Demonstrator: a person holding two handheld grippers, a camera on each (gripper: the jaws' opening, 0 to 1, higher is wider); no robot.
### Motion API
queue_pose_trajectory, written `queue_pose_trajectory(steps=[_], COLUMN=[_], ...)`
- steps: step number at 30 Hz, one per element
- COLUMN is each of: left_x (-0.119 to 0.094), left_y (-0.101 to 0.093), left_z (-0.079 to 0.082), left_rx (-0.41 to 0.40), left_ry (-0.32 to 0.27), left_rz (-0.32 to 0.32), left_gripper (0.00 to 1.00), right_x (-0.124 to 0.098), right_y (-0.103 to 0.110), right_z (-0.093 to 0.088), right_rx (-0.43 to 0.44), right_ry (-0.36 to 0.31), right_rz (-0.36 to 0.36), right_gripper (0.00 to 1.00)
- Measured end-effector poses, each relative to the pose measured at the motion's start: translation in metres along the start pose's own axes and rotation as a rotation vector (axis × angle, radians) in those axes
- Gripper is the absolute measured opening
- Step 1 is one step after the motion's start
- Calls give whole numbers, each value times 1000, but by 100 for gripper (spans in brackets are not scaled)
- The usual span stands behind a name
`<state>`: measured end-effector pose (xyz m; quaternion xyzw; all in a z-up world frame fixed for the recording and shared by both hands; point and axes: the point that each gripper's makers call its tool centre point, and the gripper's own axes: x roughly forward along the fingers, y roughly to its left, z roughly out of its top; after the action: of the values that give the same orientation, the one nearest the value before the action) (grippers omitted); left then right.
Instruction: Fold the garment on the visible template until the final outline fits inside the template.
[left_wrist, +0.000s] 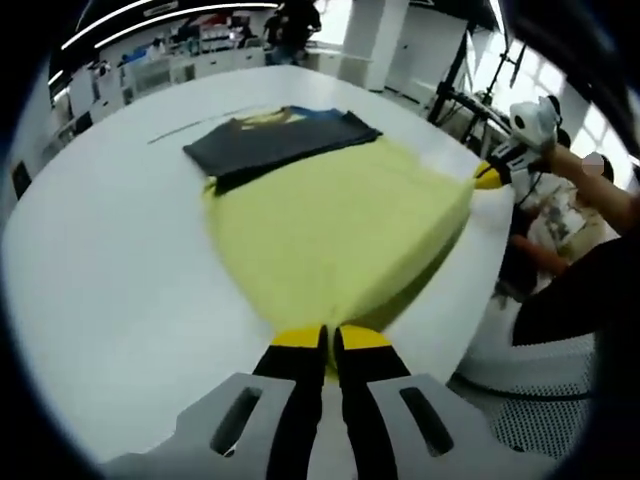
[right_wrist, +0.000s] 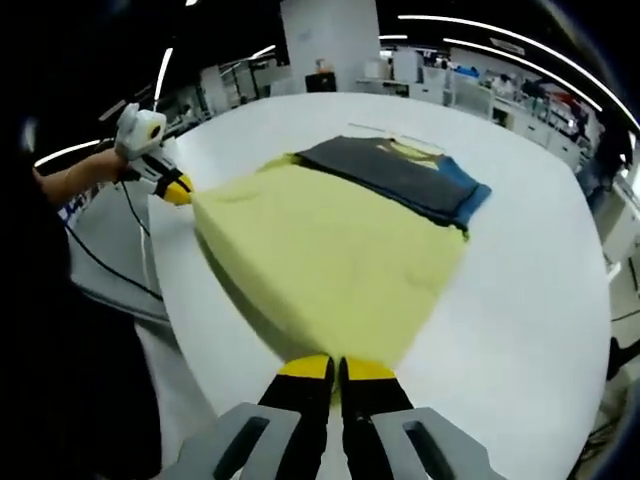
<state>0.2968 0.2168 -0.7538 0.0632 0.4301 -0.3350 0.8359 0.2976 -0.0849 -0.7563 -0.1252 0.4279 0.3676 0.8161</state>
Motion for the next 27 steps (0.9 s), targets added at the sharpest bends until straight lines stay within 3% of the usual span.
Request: queue_pose_trajectory(steps=[13,17,27], left_x=[-20,-25,-39], left_y=[-12,-14,-22], left_z=[1,1,-2], left_rx=[-50,-32,-27], left_ry=[26,28,70], left_rz=[-35,-30,-40], left_gripper=[1,1,1], right_x=[-19,-24,-38], right_y=[10,14,26], right_z=[5,6,10], right_rx=[96,117,113], right_ry=[32,35,58], right_rz=[31,40,59], right_gripper=[0,0,0])
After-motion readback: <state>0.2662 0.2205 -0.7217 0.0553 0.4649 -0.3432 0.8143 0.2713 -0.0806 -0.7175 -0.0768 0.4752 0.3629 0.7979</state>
